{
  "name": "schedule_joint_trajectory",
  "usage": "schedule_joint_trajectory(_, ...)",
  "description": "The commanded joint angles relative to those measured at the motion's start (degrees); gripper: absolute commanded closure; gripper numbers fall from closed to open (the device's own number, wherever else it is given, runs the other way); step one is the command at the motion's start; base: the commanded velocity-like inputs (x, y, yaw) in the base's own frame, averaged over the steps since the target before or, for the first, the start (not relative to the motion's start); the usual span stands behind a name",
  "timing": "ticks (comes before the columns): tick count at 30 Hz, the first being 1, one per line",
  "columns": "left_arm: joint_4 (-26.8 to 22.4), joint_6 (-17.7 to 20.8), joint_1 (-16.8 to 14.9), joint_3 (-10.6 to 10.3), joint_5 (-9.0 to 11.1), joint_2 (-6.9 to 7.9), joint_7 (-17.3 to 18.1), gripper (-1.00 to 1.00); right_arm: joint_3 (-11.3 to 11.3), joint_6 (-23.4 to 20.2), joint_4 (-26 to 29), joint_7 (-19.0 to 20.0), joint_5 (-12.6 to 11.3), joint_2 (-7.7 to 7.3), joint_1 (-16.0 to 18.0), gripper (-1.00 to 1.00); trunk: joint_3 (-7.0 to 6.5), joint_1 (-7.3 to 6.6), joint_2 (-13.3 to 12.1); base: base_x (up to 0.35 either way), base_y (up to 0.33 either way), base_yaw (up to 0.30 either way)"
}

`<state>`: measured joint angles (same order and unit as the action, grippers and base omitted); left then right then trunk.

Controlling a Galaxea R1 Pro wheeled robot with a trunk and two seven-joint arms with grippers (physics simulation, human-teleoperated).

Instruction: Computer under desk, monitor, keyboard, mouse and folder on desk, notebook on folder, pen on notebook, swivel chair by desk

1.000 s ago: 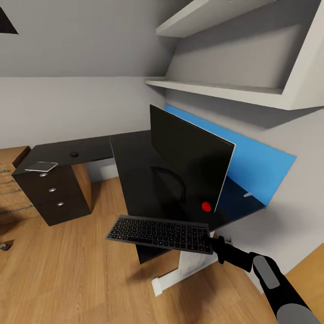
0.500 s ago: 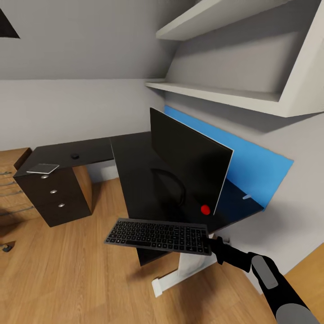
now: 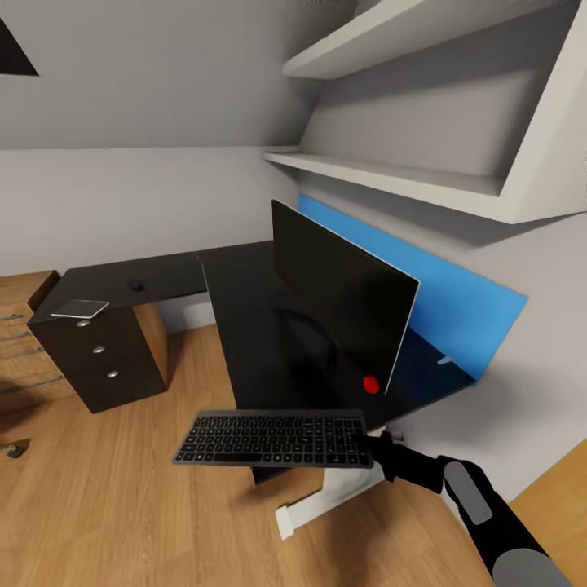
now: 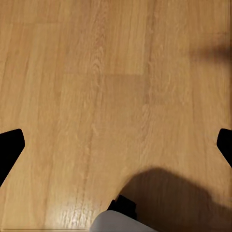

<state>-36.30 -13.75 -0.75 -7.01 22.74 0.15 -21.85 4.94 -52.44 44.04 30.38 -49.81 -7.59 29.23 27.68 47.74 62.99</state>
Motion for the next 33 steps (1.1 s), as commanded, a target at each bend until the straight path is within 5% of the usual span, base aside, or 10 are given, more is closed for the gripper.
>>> schedule_joint_trajectory(1, 0.0, -0.3, 0.0, -0.4, 0.5, 0.01, -0.4, -1.0, -0.1, -0.2, 0.0, 0.3, 0.2, 0.09, 0.0, 1.0, -0.13, -0.22, -0.4, 0.0, 0.0, 0.0)
schedule_joint_trajectory(12, 0.1, -0.3, 0.0, -0.4, 0.5, -0.07, -0.4, -1.0, -3.5, 0.2, 0.2, 0.4, 0.2, 0.74, 0.0, 1.0, -1.93, -2.42, -4.4, 0.0, 0.0, 0.0)
schedule_joint_trajectory(18, 0.1, -0.3, 0.0, -0.4, 0.5, -0.07, -0.4, -1.0, -3.8, 2.0, 3.1, 0.6, 0.1, 5.13, 0.0, 1.0, -1.93, -2.42, -4.4, 0.0, 0.0, 0.0)
schedule_joint_trajectory(20, 0.1, -0.3, 0.0, -0.4, 0.5, -0.07, -0.4, -1.0, -3.8, 6.1, 3.7, 0.6, 0.1, 7.86, 0.0, 1.0, -1.93, -2.42, -4.4, 0.0, 0.0, 0.0)
schedule_joint_trajectory(26, 0.1, -0.3, 0.0, -0.5, 0.5, -0.07, -0.4, -1.0, -6.5, 21.5, 4.1, 0.3, 0.3, 11.26, 0.1, 1.0, -1.93, -2.42, -4.4, 0.0, 0.0, 0.0)
schedule_joint_trajectory(33, 0.2, -0.2, 0.0, -0.4, 0.5, -0.06, -0.4, -1.0, -20.1, 39.4, 5.9, -4.4, 1.1, 17.36, 0.1, 1.0, -1.93, -2.42, -4.4, 0.0, 0.0, 0.0)
